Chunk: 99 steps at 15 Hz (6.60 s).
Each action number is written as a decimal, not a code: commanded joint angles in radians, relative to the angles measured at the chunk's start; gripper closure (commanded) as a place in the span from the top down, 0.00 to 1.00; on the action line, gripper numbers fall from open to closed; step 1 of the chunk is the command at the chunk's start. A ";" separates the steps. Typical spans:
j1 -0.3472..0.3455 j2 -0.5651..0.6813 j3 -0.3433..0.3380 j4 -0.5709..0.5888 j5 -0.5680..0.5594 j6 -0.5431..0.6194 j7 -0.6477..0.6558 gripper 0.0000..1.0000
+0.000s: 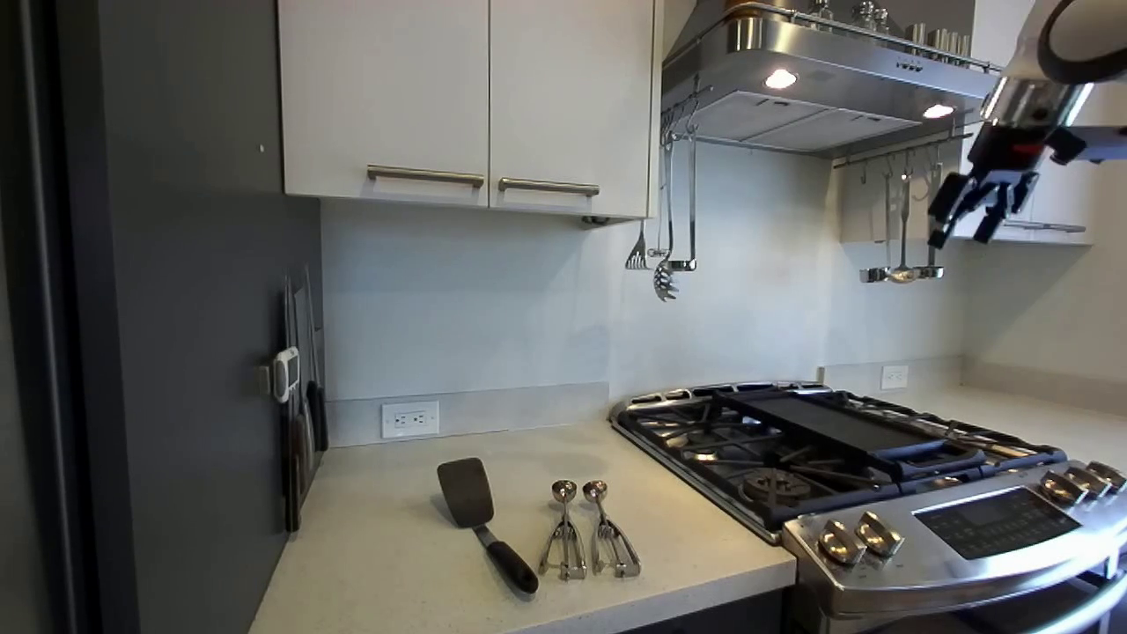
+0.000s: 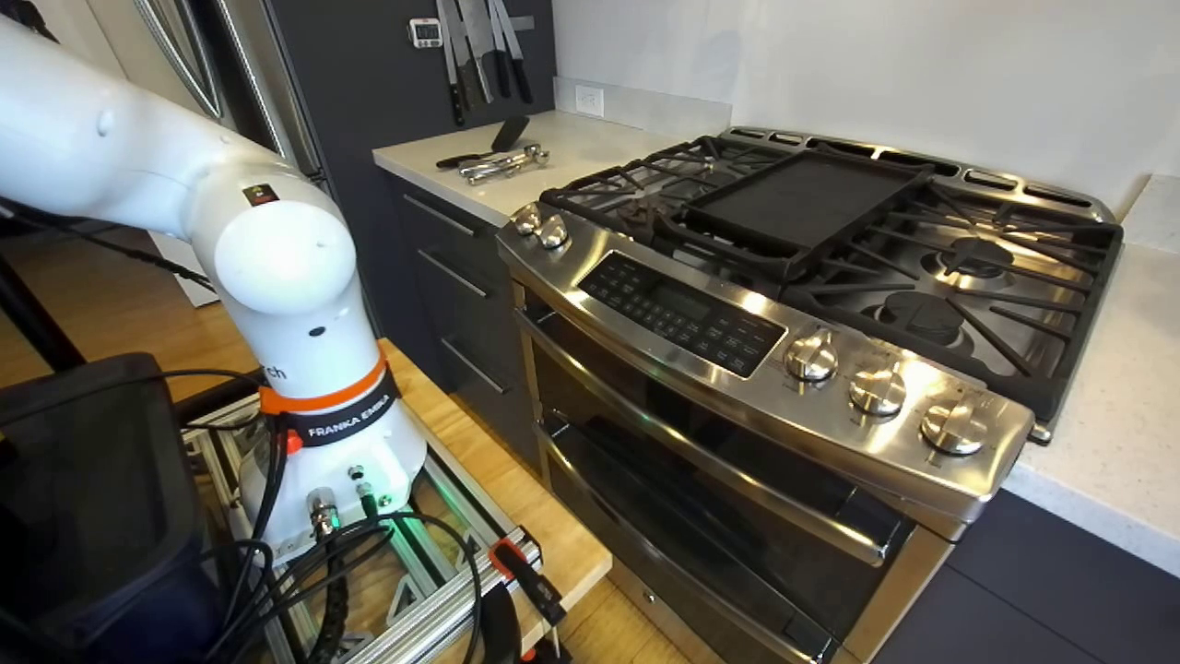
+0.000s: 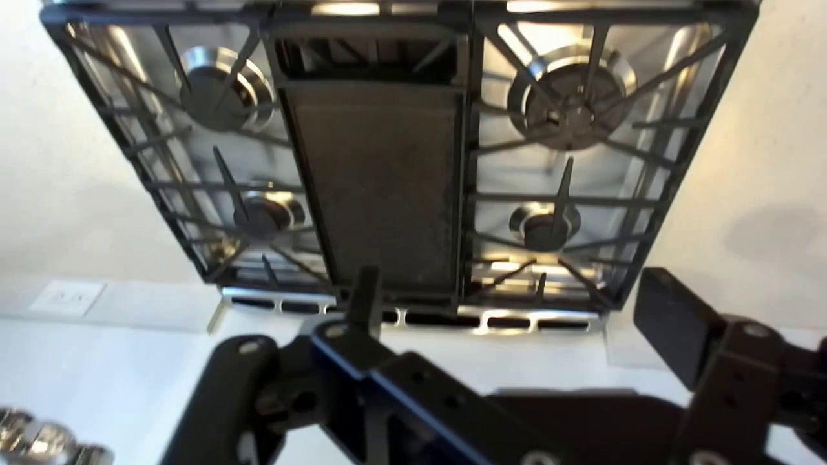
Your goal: Turn off the lights above the stove
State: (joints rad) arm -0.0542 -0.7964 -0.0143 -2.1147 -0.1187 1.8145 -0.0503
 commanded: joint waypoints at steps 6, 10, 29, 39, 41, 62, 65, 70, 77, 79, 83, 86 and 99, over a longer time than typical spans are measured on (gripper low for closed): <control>0.011 0.024 -0.053 0.173 -0.004 0.423 -0.043 1.00; 0.001 0.015 -0.045 0.166 0.001 0.433 -0.031 1.00; 0.061 0.239 -0.170 0.397 0.126 0.899 -0.049 0.49; 0.078 0.333 -0.196 0.459 0.178 0.912 -0.095 0.00; 0.076 0.348 -0.202 0.473 0.179 0.918 -0.103 0.00; 0.115 0.378 -0.241 0.500 0.261 0.908 -0.190 0.00; 0.119 0.383 -0.243 0.500 0.268 0.912 -0.194 0.00; 0.123 0.389 -0.246 0.497 0.281 0.921 -0.199 0.00; 0.144 0.397 -0.252 0.477 0.296 0.978 -0.229 0.00; 0.149 0.397 -0.259 0.450 0.292 1.007 -0.246 0.00; 0.152 0.391 -0.268 0.396 0.280 1.065 -0.262 0.00; 0.122 0.365 -0.243 0.407 0.242 0.993 -0.235 0.00; 0.007 0.147 -0.132 0.490 0.065 0.195 -0.229 0.28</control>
State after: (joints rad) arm -0.0137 -0.6018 -0.1665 -1.5744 0.0033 2.1375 -0.2798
